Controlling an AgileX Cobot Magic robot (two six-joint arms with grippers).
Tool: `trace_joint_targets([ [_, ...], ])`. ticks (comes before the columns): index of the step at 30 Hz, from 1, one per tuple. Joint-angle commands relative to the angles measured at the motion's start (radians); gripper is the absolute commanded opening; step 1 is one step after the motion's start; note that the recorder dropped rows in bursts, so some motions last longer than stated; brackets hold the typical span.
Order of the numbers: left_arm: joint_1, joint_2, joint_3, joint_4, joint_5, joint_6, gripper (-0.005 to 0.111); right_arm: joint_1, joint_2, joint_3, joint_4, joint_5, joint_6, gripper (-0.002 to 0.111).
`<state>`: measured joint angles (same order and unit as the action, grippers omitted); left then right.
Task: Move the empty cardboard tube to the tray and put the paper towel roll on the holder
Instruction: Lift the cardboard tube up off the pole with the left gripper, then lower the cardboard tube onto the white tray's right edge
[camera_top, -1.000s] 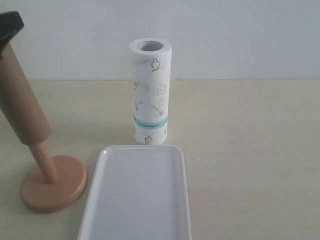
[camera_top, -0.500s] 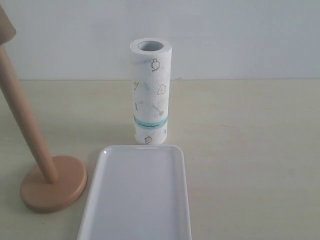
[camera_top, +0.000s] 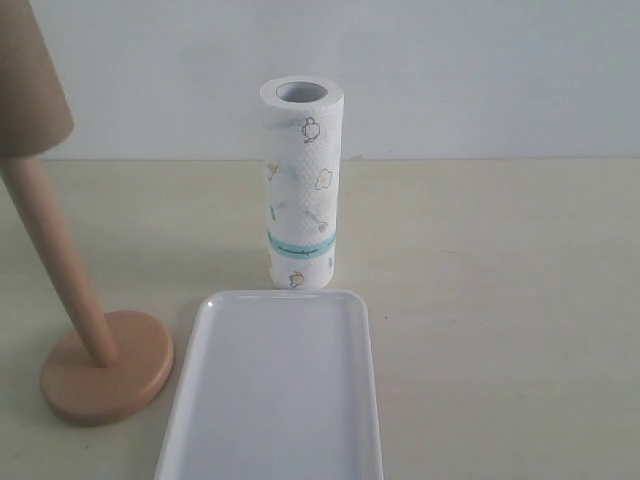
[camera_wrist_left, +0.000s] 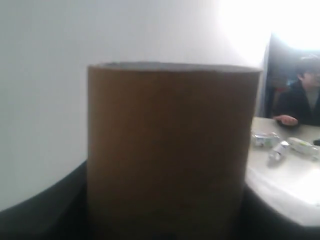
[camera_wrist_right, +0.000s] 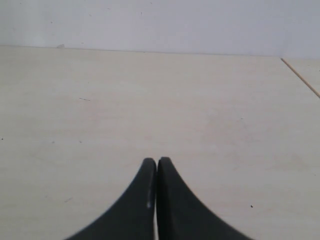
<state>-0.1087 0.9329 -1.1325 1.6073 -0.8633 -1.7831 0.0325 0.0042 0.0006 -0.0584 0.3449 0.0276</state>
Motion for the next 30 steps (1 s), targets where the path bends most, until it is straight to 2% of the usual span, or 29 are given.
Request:
trace_joint_targets([
  [1, -0.116, -0.025, 0.055, 0.099, -0.013, -0.102, 0.004, -0.003, -0.004, -0.001, 0.000, -0.004, -0.005, 0.000],
  [5, -0.251, -0.029, 0.203, 0.102, 0.141, -0.102, 0.004, -0.003, -0.004, -0.001, 0.000, -0.004, -0.005, 0.000],
  [10, -0.448, -0.018, 0.468, 0.018, 0.455, -0.102, 0.004, -0.003, -0.004, -0.001, 0.000, -0.004, -0.005, 0.000],
  [13, -0.567, 0.009, 0.561, -0.090, 0.680, -0.084, 0.004, -0.003, -0.004, -0.001, 0.000, -0.004, -0.005, 0.000],
  [16, -0.637, 0.064, 0.570, -0.138, 0.793, -0.087, 0.004, -0.003, -0.004, -0.001, 0.000, -0.004, -0.005, 0.000],
  [23, -0.657, 0.285, 0.468, -0.313, 0.844, -0.113, 0.004, -0.003, -0.004, -0.001, 0.000, -0.004, -0.005, 0.000],
  [30, -0.657, 0.441, 0.397, -0.378, 0.955, -0.113, 0.004, -0.003, -0.004, -0.001, 0.000, -0.004, -0.005, 0.000],
])
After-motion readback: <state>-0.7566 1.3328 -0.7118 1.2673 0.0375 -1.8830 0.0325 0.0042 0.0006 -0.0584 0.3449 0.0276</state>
